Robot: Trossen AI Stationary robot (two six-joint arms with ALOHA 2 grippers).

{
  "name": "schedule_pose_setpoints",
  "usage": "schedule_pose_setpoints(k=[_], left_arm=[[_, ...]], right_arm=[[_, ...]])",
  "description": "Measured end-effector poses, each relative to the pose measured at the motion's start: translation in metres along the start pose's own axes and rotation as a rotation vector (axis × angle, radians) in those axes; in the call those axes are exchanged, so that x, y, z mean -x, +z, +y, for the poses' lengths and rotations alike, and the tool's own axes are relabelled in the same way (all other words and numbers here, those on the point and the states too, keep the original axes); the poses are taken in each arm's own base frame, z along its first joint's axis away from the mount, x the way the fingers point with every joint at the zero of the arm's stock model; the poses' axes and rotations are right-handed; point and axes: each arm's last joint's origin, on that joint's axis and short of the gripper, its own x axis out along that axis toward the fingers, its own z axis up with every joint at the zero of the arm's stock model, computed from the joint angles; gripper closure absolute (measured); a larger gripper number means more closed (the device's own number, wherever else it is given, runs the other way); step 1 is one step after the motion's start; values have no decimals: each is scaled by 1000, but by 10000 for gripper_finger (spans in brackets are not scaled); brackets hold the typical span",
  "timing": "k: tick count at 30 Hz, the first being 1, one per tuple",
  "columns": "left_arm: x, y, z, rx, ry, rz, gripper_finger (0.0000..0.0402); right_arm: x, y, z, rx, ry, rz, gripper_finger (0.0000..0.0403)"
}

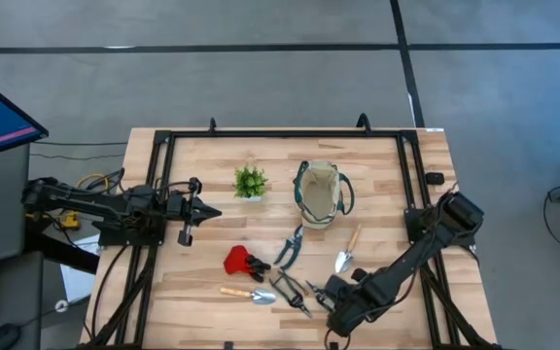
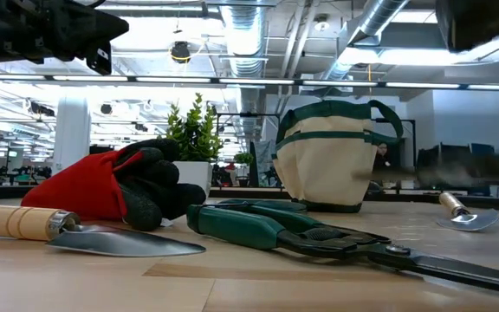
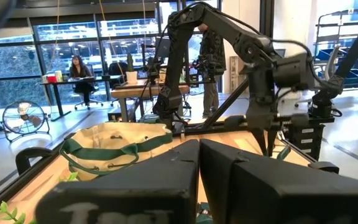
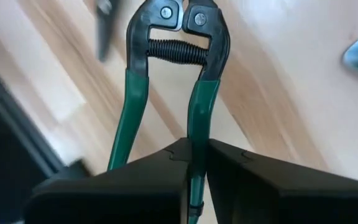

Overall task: Pick & Place Garden tools in Gardening bag
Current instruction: Put the right green fruit pruner into the white gardening bag

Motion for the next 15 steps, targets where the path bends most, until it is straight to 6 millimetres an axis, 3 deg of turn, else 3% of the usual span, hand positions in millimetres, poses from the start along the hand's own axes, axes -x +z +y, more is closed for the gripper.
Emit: schedule_pose_setpoints(k=[15], left_arm=[[0, 0, 0, 0, 0, -1, 399]], right_arm=[[61, 29, -14, -90, 117, -221, 387]])
